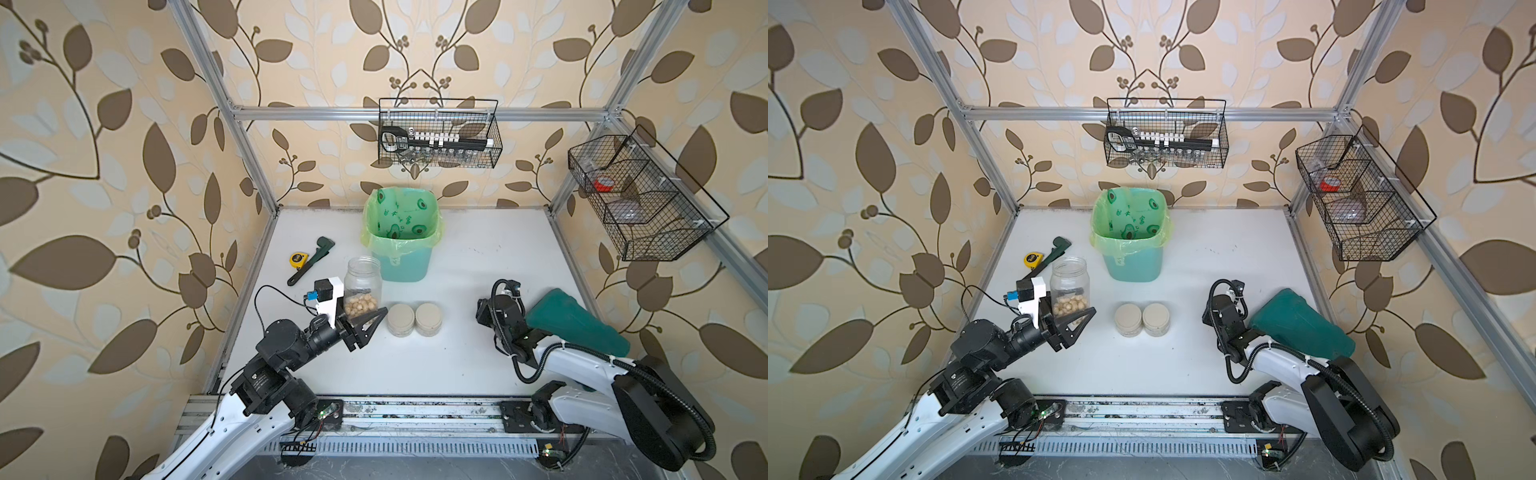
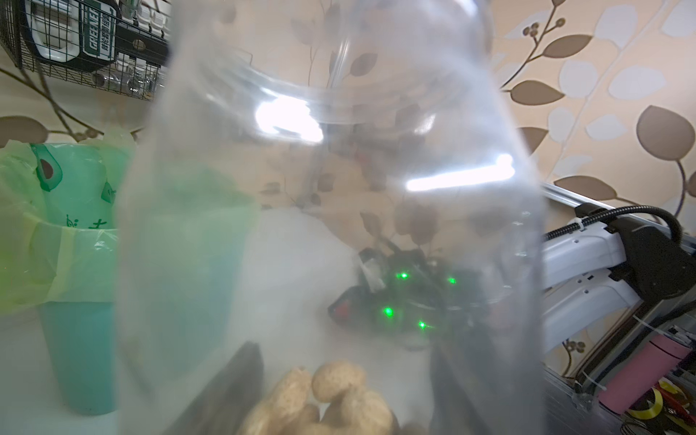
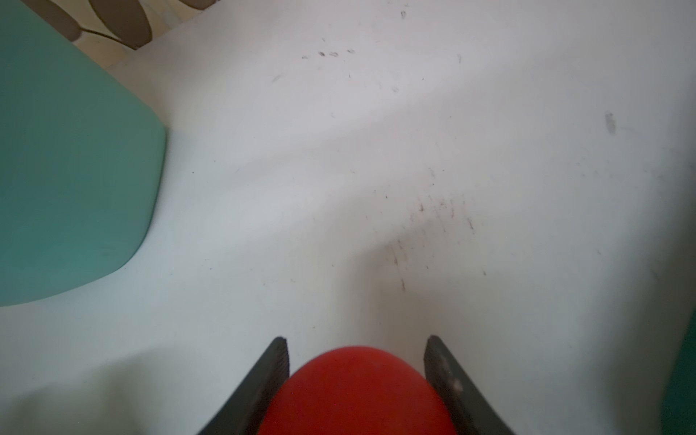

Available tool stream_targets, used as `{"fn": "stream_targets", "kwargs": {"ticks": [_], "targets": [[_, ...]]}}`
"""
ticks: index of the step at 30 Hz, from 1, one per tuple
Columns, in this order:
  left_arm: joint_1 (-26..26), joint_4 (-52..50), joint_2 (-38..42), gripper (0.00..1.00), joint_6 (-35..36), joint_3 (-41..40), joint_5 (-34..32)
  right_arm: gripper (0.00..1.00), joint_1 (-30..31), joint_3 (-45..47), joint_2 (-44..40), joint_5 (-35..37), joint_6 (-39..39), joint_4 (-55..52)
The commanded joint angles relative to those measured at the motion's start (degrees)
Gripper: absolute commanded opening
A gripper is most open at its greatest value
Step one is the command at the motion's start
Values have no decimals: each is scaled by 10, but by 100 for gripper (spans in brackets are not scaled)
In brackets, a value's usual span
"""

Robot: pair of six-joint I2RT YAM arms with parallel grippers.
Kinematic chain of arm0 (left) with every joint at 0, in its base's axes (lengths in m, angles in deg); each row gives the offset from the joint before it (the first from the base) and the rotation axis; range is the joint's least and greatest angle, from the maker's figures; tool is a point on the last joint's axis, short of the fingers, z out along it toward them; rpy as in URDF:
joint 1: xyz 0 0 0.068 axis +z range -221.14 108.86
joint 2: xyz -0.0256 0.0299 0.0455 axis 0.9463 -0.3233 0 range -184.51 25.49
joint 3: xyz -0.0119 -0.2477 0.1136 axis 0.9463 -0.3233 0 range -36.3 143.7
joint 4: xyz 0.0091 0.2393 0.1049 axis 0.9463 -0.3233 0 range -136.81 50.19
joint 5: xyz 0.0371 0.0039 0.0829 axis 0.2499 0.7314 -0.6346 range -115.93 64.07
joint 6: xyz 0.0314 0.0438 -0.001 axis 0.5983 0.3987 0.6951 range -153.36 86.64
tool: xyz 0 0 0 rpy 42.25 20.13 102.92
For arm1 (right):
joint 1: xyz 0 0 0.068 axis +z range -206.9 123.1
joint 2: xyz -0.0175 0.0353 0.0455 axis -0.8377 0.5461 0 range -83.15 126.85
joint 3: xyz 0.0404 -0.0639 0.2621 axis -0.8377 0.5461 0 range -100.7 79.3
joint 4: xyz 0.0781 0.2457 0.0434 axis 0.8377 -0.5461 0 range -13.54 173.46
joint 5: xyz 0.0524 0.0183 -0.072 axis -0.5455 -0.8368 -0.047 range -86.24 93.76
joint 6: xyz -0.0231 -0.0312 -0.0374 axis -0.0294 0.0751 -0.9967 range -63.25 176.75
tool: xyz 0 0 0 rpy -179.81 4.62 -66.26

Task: Empty moldy peanuts from jars
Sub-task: Place the lid at the center of the board.

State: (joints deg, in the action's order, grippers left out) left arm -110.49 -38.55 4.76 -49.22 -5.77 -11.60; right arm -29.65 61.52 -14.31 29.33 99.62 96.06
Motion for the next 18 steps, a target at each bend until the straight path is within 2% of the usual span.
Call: {"fn": "stream_targets", "kwargs": {"ticks": [1,9,14,18], "targets": [[0,19,12,37,-13,0,-12,40,-7,23,16,37,26,42],[1,7,16,37,-18,8,-17,46,-1,21,42,55,34,54],[0,-2,16,37,-19,18,-14,63,5,-2,57,60,34,24],[1,-8,14,38,-18,25,-13,71,5,-2,53,58,34,21]]}}
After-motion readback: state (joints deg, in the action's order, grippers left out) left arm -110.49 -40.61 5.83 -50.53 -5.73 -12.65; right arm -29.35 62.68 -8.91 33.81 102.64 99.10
